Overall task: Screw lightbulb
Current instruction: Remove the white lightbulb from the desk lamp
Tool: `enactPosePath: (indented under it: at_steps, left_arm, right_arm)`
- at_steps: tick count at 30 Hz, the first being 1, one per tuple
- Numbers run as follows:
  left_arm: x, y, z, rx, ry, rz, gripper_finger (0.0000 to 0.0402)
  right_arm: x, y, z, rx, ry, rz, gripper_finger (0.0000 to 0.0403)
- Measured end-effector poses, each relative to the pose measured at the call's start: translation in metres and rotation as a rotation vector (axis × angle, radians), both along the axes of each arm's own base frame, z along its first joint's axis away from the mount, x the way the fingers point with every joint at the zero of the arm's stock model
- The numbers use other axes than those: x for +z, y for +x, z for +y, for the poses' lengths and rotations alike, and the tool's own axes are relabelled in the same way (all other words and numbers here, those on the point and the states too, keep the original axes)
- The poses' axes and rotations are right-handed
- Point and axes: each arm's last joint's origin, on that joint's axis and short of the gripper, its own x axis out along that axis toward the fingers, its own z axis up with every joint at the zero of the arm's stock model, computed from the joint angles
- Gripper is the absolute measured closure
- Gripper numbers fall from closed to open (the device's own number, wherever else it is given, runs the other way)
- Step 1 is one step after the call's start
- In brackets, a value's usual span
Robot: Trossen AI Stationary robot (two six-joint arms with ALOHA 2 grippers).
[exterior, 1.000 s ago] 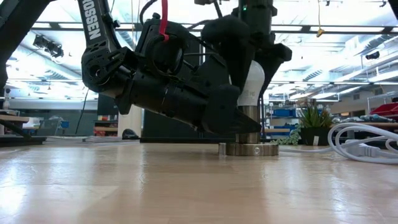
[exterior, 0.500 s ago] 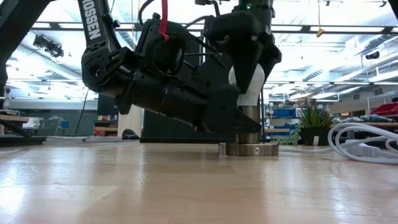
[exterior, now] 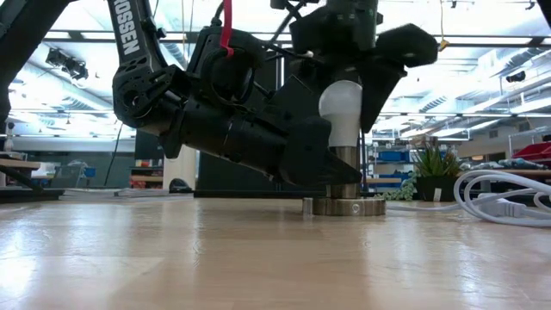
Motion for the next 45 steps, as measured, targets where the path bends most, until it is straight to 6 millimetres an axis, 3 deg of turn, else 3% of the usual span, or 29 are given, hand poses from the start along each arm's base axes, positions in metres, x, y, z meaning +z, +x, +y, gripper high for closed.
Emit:
enactPosePath:
  at_steps: [5, 10, 16, 22, 29, 31, 45]
  left_arm:
    - [0.0, 0.0, 0.0, 0.0, 0.0, 0.0, 0.0213]
    - [0.0, 0.0, 0.0, -0.003, 0.0, 0.0, 0.0213]
    - [0.0, 0.0, 0.0, -0.003, 0.001, 0.0, 0.0213]
    - [0.0, 0.0, 0.0, -0.003, 0.001, 0.0, 0.0213]
    - [0.0, 0.0, 0.0, -0.003, 0.0, 0.0, 0.0213]
    - [0.0, 0.0, 0.0, -0.003, -0.001, 0.0, 0.0213]
    - [0.0, 0.0, 0.0, -0.001, 0.0, 0.002, 0.0213]
  right_arm:
    - [0.0, 0.0, 0.001, 0.12, -0.011, 0.012, 0.0119]
    - [0.0, -0.001, 0.001, -0.032, 0.001, 0.003, 0.0103]
    - [0.003, 0.0, 0.002, -0.23, 0.053, -0.016, 0.0056]
    - [0.007, 0.002, 0.0, -0.655, 0.102, -0.064, 0.0007]
    - [0.008, 0.001, -0.008, -1.276, 0.1, -0.143, 0.0019]
    - [0.008, 0.0, -0.007, -1.384, 0.083, -0.161, 0.0021]
    - [-0.013, -0.006, 0.011, -1.496, 0.01, -0.247, 0.003]
